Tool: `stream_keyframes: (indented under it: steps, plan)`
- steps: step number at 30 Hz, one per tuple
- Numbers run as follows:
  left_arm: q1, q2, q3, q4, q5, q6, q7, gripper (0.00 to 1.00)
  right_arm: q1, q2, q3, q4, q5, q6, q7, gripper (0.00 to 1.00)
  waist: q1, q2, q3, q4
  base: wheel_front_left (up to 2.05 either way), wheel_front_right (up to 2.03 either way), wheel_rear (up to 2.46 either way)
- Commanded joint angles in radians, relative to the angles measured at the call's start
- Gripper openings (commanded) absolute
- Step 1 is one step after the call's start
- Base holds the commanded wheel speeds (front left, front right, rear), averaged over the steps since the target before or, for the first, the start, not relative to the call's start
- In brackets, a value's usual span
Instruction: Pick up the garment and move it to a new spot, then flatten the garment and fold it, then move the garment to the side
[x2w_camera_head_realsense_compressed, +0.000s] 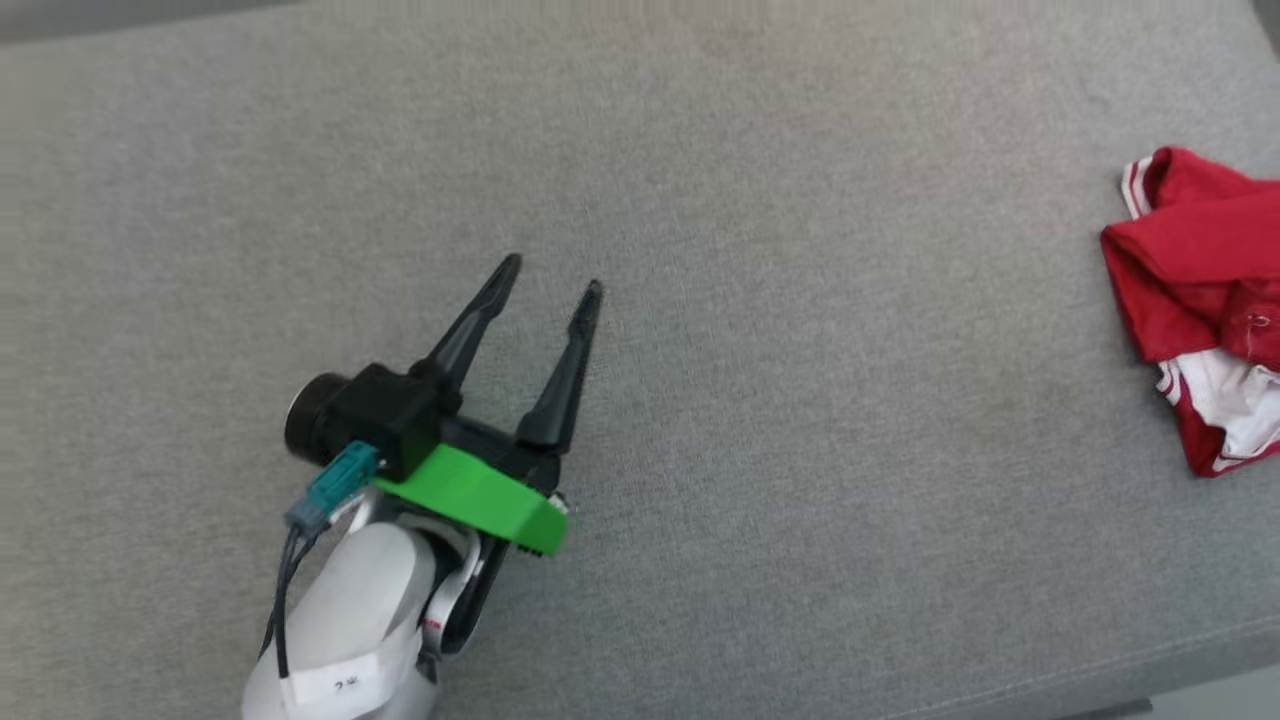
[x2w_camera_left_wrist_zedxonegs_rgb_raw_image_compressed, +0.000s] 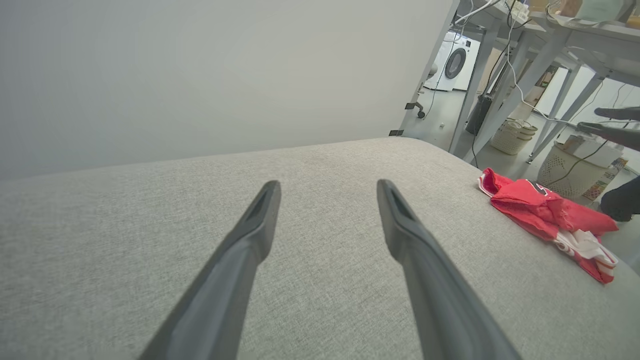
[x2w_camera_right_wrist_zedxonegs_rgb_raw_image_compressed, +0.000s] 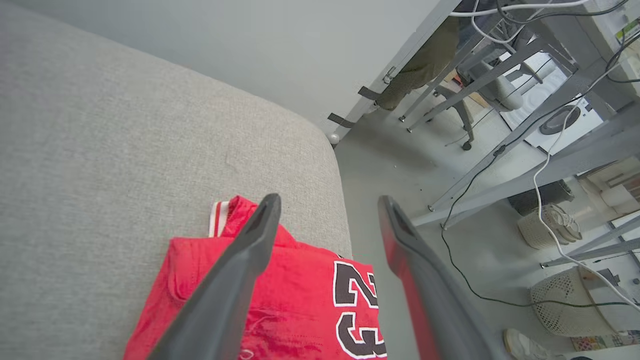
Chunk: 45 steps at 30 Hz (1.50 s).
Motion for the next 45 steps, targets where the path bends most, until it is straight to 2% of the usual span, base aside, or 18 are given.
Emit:
stream_keyframes:
  steps: [1, 6, 10, 15, 20, 23, 31, 45]
  plan:
    - [0.027, 0.003, 0.021, 0.008, -0.014, 0.009, -0.005, 1.0, 0.024, 0.027, 0.002, -0.042, 0.021, -0.002, 0.003, 1.0, 0.0, 0.0, -0.131, 0.039, 0.0, 0.0, 0.0]
    - [0.097, 0.0, 0.086, 0.012, -0.035, 0.02, -0.006, 1.0, 0.101, 0.126, -0.017, -0.183, 0.08, -0.002, -0.011, 1.0, 0.0, 0.0, -0.201, 0.08, 0.0, 0.0, 0.0]
    - [0.148, -0.012, 0.12, 0.017, -0.044, 0.019, -0.007, 1.0, 0.173, 0.217, -0.04, -0.244, 0.103, -0.002, -0.054, 1.0, 0.0, 0.0, -0.245, 0.117, 0.0, 0.0, 0.0]
    - [0.207, -0.03, 0.158, 0.03, -0.046, 0.016, -0.007, 1.0, 0.269, 0.327, -0.058, -0.261, 0.112, -0.002, -0.11, 1.0, 0.0, 0.0, -0.291, 0.154, 0.0, 0.0, 0.0]
    - [0.261, -0.048, 0.194, 0.057, -0.031, 0.01, -0.007, 1.0, 0.371, 0.464, -0.098, -0.259, 0.121, -0.002, -0.204, 1.0, 0.0, 0.0, -0.323, 0.186, 0.0, 0.0, 0.0]
    - [0.286, -0.069, 0.208, 0.063, -0.036, -0.017, -0.007, 1.0, 0.422, 0.509, -0.086, -0.24, 0.095, -0.002, -0.248, 1.0, 0.0, 0.0, -0.33, 0.199, 0.0, 0.0, 0.0]
    - [0.322, -0.109, 0.267, 0.064, 0.029, -0.051, -0.007, 1.0, 0.485, 0.564, -0.04, -0.182, 0.07, -0.002, -0.299, 1.0, 0.0, 0.0, -0.337, 0.213, 0.0, 0.0, 0.0]
    - [0.346, -0.151, 0.31, 0.063, 0.088, -0.068, -0.007, 1.0, 0.49, 0.58, -0.016, -0.137, 0.057, -0.002, -0.318, 1.0, 0.0, 0.0, -0.345, 0.212, 0.0, 0.0, 0.0]
